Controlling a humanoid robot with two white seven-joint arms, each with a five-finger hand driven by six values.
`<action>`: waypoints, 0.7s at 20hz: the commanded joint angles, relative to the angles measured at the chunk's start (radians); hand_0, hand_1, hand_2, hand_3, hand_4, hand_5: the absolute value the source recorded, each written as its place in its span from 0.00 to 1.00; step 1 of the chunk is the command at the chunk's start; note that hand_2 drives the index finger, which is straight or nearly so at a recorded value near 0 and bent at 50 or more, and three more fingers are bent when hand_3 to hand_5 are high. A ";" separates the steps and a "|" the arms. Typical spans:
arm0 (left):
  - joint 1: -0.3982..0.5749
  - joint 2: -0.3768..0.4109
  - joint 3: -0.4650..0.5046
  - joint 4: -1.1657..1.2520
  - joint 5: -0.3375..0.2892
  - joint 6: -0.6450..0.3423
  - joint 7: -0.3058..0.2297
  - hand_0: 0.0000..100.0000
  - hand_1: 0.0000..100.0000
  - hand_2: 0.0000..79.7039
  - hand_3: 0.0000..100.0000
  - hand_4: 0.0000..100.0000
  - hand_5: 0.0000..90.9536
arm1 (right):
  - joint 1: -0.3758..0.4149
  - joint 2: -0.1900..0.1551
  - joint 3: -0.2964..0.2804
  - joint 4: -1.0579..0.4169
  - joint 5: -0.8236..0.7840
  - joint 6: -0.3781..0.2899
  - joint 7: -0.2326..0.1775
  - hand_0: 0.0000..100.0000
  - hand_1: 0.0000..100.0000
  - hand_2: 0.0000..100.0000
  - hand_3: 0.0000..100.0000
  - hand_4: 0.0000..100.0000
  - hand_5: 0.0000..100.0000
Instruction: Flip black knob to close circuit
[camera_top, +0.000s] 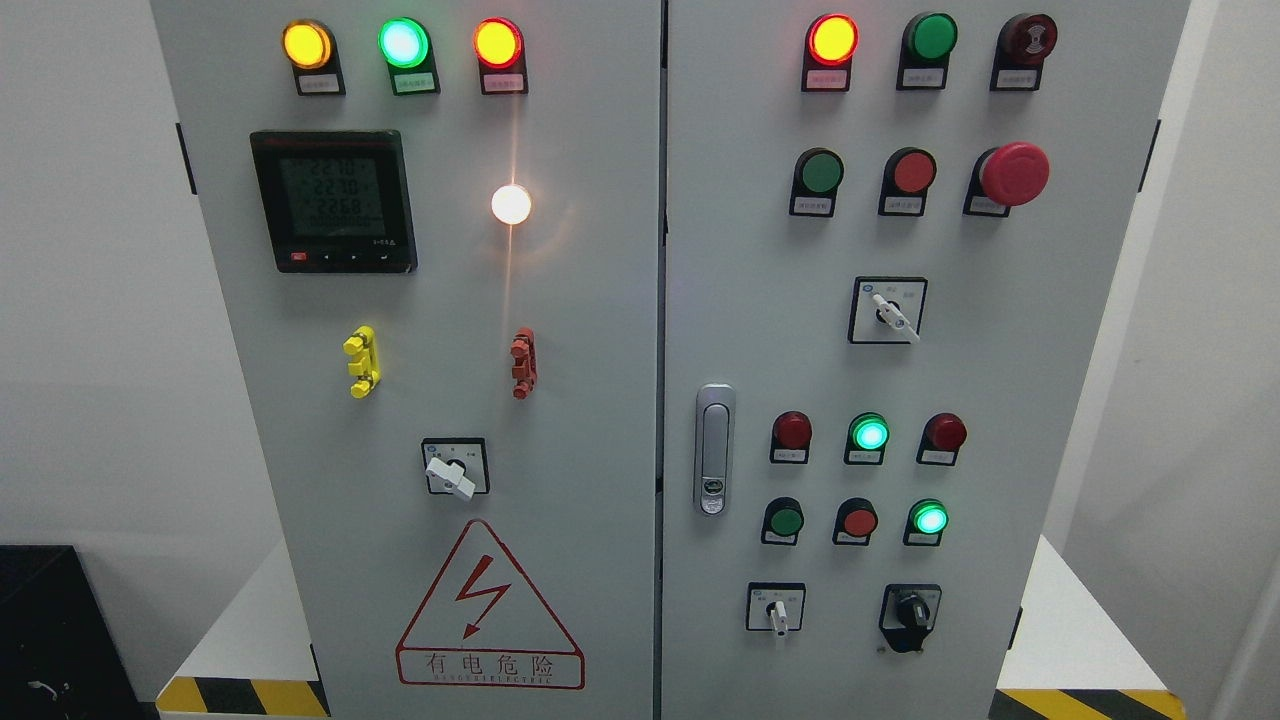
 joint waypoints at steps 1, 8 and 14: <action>0.023 0.000 0.000 -0.029 0.000 0.001 0.000 0.12 0.56 0.00 0.00 0.00 0.00 | 0.002 0.009 -0.007 -0.258 0.135 0.049 0.009 0.00 0.00 0.80 0.98 0.88 1.00; 0.023 0.000 0.000 -0.029 0.000 0.001 0.000 0.12 0.56 0.00 0.00 0.00 0.00 | -0.004 0.010 0.007 -0.350 0.225 0.135 0.032 0.00 0.00 0.84 1.00 0.90 1.00; 0.021 0.000 0.000 -0.029 0.000 0.001 0.000 0.12 0.56 0.00 0.00 0.00 0.00 | -0.027 0.009 0.042 -0.422 0.247 0.225 0.092 0.00 0.00 0.87 1.00 0.93 1.00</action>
